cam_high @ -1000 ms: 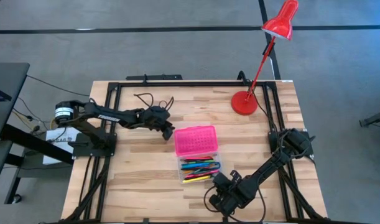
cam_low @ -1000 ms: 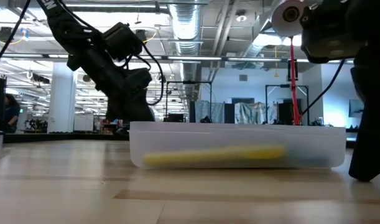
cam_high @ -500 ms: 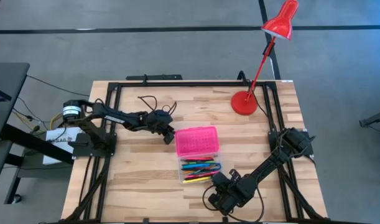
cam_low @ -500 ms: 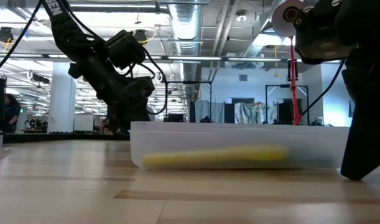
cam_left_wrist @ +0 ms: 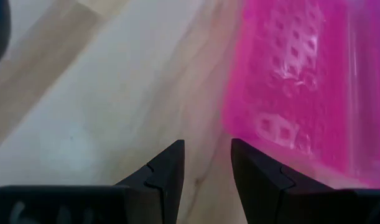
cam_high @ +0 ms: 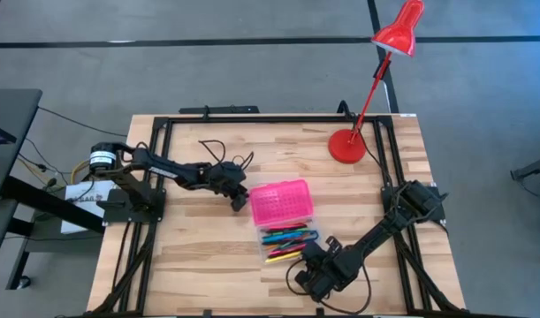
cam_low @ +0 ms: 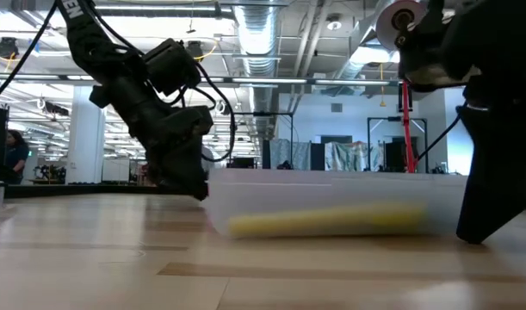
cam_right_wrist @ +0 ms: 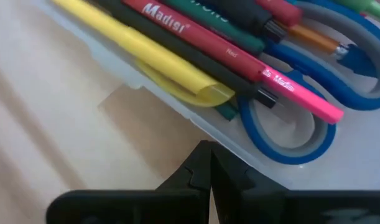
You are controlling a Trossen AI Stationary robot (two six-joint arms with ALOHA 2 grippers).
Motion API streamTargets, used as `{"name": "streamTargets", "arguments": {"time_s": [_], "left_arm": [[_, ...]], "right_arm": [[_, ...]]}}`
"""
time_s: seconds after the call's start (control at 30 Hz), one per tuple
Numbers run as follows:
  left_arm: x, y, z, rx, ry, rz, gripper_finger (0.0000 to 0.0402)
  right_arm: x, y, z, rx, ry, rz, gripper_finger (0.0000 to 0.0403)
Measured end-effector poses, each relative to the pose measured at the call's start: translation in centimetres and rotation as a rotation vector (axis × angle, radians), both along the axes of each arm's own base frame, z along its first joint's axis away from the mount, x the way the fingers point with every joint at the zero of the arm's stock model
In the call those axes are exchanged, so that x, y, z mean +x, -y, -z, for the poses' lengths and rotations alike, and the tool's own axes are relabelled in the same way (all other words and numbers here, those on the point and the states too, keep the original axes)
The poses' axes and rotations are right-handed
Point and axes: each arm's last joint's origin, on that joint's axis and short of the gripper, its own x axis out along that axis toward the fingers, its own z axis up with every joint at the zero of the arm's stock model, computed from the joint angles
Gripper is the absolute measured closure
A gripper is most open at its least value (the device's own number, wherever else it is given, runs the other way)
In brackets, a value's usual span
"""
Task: Pick & place school supplies into a supply box
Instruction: Close the pink supply box
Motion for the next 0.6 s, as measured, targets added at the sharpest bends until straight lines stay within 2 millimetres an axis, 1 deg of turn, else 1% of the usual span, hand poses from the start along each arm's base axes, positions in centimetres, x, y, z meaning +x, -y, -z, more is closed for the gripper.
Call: {"name": "streamTargets", "arguments": {"time_s": [0.17,0.3,0.5,0.6], "left_arm": [[-0.2,0.8,0.3,-0.018,-0.048,0.039,0.0276],[-0.3,1.4,0.4,0.0,-0.064,0.054,0.0276],[-0.8,1.2,0.5,0.046,-0.128,0.009,0.0276],[-0.9,0.7,0.4,0.076,-0.131,-0.021,0.0276]], "right_arm": [[-0.1,0.8,0.1,-0.058,-0.026,0.015,0.0403],[0.1,1.4,0.1,-0.081,-0.047,0.012,0.0403],[0.0,1.4,0.1,-0.085,-0.05,0.007,0.0403],[-0.1,1.1,0.1,-0.087,-0.043,0.005,0.0403]]}}
